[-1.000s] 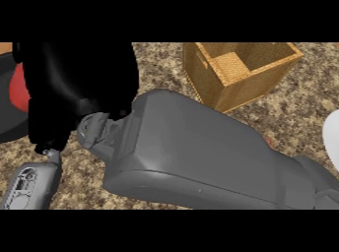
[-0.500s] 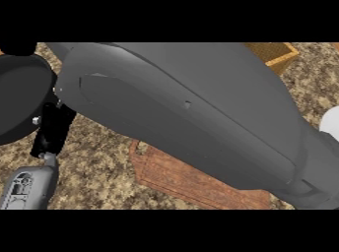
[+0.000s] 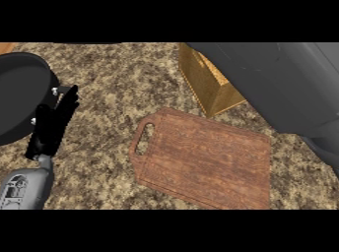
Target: Pick the bell pepper from the cutting board and place it in the basket
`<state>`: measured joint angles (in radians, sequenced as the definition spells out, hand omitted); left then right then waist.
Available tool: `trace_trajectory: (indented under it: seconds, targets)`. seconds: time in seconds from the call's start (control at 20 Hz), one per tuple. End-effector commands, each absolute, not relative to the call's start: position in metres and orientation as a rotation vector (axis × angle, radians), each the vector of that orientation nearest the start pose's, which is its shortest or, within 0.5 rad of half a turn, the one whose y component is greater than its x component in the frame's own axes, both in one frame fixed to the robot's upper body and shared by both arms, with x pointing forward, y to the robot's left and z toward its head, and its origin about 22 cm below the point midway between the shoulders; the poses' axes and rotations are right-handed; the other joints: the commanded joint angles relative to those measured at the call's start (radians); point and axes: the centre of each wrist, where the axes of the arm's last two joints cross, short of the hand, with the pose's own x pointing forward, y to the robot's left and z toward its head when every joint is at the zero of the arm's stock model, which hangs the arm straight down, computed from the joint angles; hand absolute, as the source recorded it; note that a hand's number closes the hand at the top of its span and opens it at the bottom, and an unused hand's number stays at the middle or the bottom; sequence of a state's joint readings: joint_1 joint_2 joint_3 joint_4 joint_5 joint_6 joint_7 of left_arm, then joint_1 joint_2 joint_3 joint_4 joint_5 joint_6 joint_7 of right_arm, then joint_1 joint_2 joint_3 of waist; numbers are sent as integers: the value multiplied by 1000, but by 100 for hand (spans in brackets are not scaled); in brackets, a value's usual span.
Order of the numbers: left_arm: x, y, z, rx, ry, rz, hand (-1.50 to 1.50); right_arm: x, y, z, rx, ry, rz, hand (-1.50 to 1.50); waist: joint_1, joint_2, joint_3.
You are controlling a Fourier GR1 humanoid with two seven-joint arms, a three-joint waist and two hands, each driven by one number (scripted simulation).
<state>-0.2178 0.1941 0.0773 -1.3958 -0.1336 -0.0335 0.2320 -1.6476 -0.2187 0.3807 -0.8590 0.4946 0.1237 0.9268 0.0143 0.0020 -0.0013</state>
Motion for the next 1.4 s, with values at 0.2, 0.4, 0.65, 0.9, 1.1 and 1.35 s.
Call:
trace_trajectory:
  seconds: [0.2, 0.4, 0.65, 0.9, 1.1, 1.35]
  targets:
    - [309, 282, 27, 271, -1360, -216, 0, 418, -65, 347, -1146, -1416, 885, 150, -15, 2, 1]
    - [298, 280, 25, 269, -1373, -208, 0, 432, -116, 340, -1103, -1442, 935, 150, -7, 1, 1]
    - [290, 272, 22, 265, -1358, -214, 0, 442, -111, 318, -1035, -1456, 941, 150, 2, 2, 1]
    - [302, 270, 22, 271, -1357, -226, 0, 454, -116, 284, -1046, -1427, 980, 150, -1, 4, 1]
    - [297, 267, 29, 258, -1370, -227, 0, 463, -127, 251, -945, -1400, 935, 150, 10, 5, 1]
    - [298, 255, 20, 271, -1360, -234, 0, 469, -139, 235, -805, -1347, 799, -150, 6, 6, 1]
